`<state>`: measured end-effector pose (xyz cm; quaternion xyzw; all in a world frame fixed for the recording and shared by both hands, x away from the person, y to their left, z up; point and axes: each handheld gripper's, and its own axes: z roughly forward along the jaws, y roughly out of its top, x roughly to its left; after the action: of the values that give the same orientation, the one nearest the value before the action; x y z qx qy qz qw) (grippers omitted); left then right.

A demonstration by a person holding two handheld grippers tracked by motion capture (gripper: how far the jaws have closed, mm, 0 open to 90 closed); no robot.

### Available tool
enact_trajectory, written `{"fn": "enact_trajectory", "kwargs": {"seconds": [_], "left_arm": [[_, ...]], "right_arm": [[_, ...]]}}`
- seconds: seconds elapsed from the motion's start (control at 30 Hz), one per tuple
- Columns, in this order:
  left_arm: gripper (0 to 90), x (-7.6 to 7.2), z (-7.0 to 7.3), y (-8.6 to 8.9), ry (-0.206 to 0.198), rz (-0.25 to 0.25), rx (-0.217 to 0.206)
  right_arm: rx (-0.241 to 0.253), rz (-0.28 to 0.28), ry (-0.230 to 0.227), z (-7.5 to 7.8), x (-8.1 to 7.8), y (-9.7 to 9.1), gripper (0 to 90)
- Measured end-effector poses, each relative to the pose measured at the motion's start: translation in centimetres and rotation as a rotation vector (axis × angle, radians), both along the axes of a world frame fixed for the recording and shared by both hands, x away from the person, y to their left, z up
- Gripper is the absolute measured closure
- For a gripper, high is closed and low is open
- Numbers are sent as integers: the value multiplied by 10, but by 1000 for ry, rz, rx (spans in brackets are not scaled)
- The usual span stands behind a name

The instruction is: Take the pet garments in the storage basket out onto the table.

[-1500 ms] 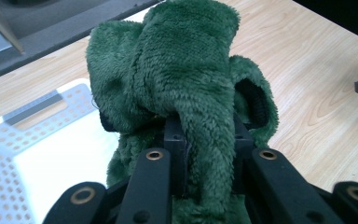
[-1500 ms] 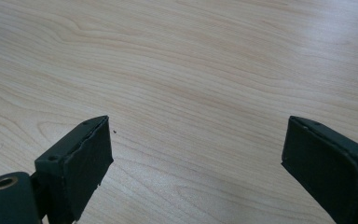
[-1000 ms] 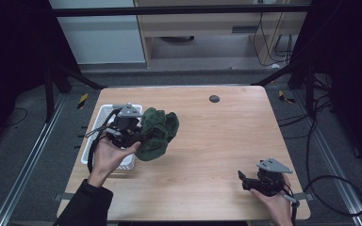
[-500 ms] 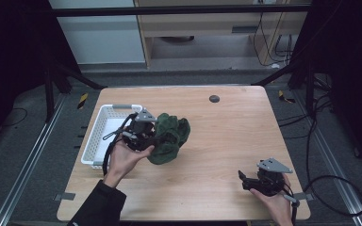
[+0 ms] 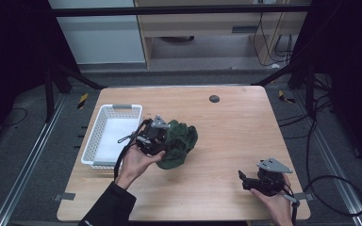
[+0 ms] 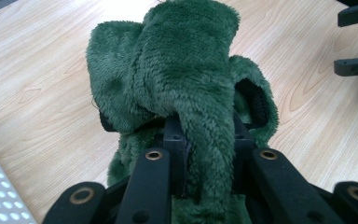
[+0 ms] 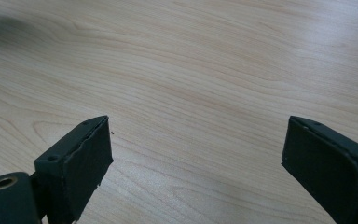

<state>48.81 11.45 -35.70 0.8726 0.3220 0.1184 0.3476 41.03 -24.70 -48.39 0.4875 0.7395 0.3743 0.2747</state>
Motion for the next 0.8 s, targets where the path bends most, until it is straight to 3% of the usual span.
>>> {"fn": "enact_trajectory", "kwargs": {"seconds": [0.8], "left_arm": [[743, 3, -44, -28, 43, -51, 26]], "right_arm": [[-3, 2, 4, -1, 0, 0, 81]]}}
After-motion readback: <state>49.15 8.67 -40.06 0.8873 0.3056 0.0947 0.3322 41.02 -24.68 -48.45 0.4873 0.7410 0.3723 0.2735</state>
